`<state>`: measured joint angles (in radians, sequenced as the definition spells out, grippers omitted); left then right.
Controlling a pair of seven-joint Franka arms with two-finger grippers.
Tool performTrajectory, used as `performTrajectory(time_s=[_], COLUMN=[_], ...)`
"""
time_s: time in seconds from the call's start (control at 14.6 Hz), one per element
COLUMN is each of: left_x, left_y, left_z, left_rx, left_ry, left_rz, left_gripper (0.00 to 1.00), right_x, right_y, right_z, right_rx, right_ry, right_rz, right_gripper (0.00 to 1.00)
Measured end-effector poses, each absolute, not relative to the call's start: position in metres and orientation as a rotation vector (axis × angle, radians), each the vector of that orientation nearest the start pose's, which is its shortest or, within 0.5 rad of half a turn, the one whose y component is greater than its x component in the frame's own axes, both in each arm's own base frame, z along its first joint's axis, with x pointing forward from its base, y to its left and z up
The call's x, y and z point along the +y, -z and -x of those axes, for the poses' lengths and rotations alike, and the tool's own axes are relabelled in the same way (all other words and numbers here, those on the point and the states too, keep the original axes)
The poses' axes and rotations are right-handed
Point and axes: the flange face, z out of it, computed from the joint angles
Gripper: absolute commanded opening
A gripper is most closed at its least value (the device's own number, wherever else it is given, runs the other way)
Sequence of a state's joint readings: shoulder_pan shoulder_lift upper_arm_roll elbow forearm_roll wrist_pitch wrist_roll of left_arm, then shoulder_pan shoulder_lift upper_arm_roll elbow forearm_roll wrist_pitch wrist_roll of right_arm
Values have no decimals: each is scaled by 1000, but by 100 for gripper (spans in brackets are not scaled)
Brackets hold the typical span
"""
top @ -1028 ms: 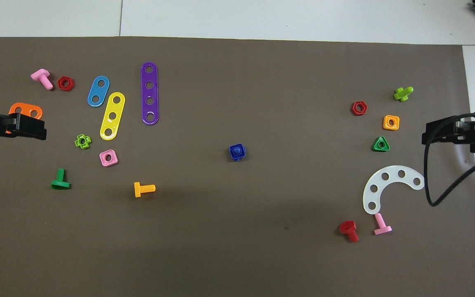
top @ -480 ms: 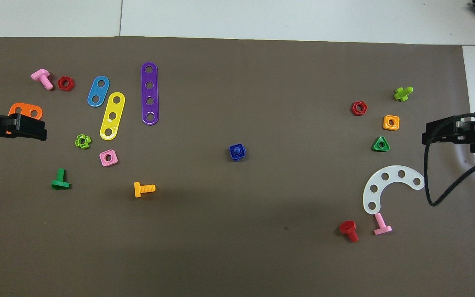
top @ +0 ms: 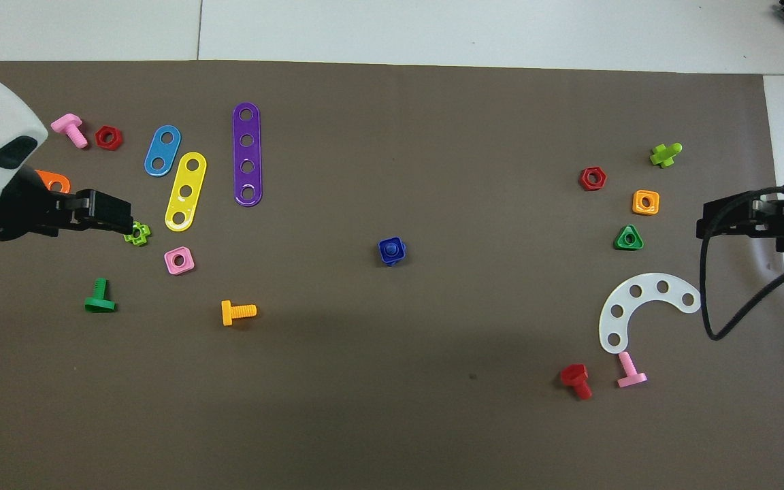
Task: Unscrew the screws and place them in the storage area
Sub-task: 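Reach the left gripper over the blue nut on the blue bolt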
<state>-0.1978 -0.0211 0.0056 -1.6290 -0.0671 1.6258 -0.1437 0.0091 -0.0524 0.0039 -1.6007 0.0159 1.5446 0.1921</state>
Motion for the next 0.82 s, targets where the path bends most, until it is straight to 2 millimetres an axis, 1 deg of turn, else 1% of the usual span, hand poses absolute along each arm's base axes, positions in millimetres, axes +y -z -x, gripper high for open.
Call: performTrajectory(time_s=[0.14, 0.27, 0.55, 0.82], left_x=[-141, -172, -236, -292], left_y=[-608, -596, -559, -523], left_z=[-542, -548, -557, -562], left_rx=[54, -16, -96, -160], left_ry=[28, 59, 76, 134], left_rz=[3233, 3249, 3261, 3284], left_gripper=[95, 95, 91, 89], right_x=[9, 9, 9, 9], right_y=[-637, -637, -637, -637], right_z=[-535, -535, -535, -535], right_rx=[279, 279, 279, 280], right_ry=[-8, -8, -8, -8], right_rz=[3114, 3114, 3114, 3114], right_gripper=[100, 100, 100, 100])
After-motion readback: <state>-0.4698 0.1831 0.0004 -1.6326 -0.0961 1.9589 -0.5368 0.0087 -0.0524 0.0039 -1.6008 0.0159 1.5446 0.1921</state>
